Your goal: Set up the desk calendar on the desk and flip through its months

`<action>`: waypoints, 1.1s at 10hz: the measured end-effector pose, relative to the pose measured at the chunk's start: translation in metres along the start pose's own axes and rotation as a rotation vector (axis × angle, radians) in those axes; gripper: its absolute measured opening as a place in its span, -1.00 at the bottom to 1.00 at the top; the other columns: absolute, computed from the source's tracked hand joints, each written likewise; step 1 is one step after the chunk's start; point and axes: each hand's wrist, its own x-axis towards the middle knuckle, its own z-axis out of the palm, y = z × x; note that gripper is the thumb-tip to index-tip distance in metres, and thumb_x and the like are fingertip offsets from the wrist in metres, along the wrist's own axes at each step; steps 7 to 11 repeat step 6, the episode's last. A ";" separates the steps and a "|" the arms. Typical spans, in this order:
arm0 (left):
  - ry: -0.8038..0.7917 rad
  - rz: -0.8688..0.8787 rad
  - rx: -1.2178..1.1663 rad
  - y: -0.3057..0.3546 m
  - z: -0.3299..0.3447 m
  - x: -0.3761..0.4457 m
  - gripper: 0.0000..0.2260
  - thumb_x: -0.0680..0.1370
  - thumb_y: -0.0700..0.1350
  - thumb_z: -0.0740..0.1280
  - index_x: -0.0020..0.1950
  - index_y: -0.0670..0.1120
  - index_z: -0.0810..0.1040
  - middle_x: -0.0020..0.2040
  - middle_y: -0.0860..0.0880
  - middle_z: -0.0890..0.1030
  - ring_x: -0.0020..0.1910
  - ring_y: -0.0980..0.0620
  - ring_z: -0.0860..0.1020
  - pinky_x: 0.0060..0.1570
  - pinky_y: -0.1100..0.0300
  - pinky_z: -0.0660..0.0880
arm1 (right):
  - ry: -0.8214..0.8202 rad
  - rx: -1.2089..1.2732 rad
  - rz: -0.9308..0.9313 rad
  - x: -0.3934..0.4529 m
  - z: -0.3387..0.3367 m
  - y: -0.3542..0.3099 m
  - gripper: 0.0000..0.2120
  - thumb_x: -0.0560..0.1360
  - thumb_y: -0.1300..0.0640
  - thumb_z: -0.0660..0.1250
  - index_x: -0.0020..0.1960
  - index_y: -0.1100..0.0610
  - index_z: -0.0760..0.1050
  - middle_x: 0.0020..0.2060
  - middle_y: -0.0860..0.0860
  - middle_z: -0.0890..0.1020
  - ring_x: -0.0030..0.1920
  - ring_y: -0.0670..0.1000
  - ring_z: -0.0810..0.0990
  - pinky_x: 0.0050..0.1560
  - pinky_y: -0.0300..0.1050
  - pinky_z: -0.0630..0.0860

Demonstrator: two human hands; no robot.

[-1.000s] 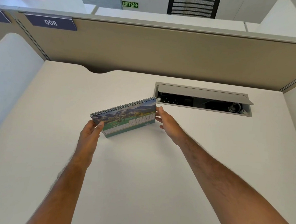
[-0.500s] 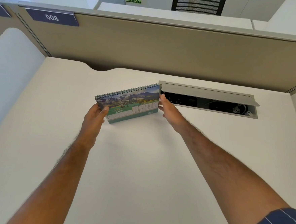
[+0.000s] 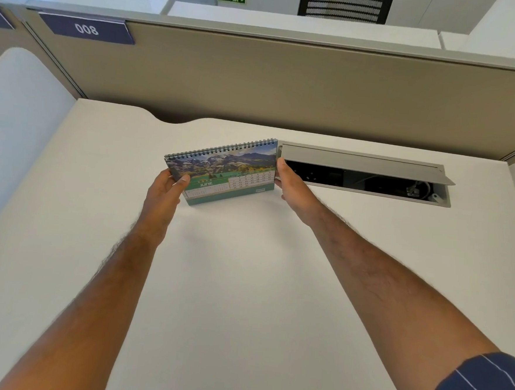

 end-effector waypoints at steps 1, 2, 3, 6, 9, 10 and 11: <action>-0.003 0.007 0.002 0.001 0.001 -0.001 -0.72 0.71 0.04 0.35 0.41 0.02 0.57 0.29 0.04 0.72 0.28 0.14 0.61 0.21 0.03 0.47 | 0.002 0.004 -0.003 -0.002 0.000 0.000 -0.35 0.58 -0.51 -0.12 0.55 -0.30 0.31 0.42 -0.27 0.50 0.44 -0.16 0.42 0.37 -0.02 0.24; -0.003 0.003 0.007 -0.002 0.004 -0.001 -0.71 0.72 -0.01 0.35 0.43 -0.04 0.55 0.28 0.05 0.71 0.15 0.32 0.65 0.12 0.18 0.46 | 0.010 -0.007 -0.017 -0.004 -0.002 0.000 -0.47 0.61 -0.47 -0.13 0.46 -0.37 0.34 0.27 -0.36 0.57 0.31 -0.28 0.49 0.32 -0.03 0.26; 0.010 -0.003 0.015 -0.005 0.007 -0.001 -0.70 0.72 -0.05 0.35 0.44 -0.07 0.53 0.27 0.07 0.70 0.06 0.44 0.64 0.07 0.26 0.44 | 0.000 -0.008 -0.029 -0.007 -0.003 -0.001 -0.47 0.62 -0.45 -0.13 0.49 -0.37 0.31 0.29 -0.32 0.55 0.31 -0.25 0.47 0.32 -0.04 0.24; 0.141 -0.013 0.184 -0.025 0.009 -0.012 -0.52 0.69 -0.08 0.41 0.56 -0.10 0.34 0.52 -0.07 0.49 0.49 -0.05 0.46 0.47 0.02 0.41 | 0.066 -0.146 -0.076 -0.037 -0.007 0.020 -0.38 0.73 -0.27 0.00 0.71 -0.03 0.09 0.68 -0.09 0.18 0.67 -0.05 0.13 0.61 -0.11 0.02; 0.141 -0.013 0.184 -0.025 0.009 -0.012 -0.52 0.69 -0.08 0.41 0.56 -0.10 0.34 0.52 -0.07 0.49 0.49 -0.05 0.46 0.47 0.02 0.41 | 0.066 -0.146 -0.076 -0.037 -0.007 0.020 -0.38 0.73 -0.27 0.00 0.71 -0.03 0.09 0.68 -0.09 0.18 0.67 -0.05 0.13 0.61 -0.11 0.02; 0.141 -0.013 0.184 -0.025 0.009 -0.012 -0.52 0.69 -0.08 0.41 0.56 -0.10 0.34 0.52 -0.07 0.49 0.49 -0.05 0.46 0.47 0.02 0.41 | 0.066 -0.146 -0.076 -0.037 -0.007 0.020 -0.38 0.73 -0.27 0.00 0.71 -0.03 0.09 0.68 -0.09 0.18 0.67 -0.05 0.13 0.61 -0.11 0.02; 0.141 -0.013 0.184 -0.025 0.009 -0.012 -0.52 0.69 -0.08 0.41 0.56 -0.10 0.34 0.52 -0.07 0.49 0.49 -0.05 0.46 0.47 0.02 0.41 | 0.066 -0.146 -0.076 -0.037 -0.007 0.020 -0.38 0.73 -0.27 0.00 0.71 -0.03 0.09 0.68 -0.09 0.18 0.67 -0.05 0.13 0.61 -0.11 0.02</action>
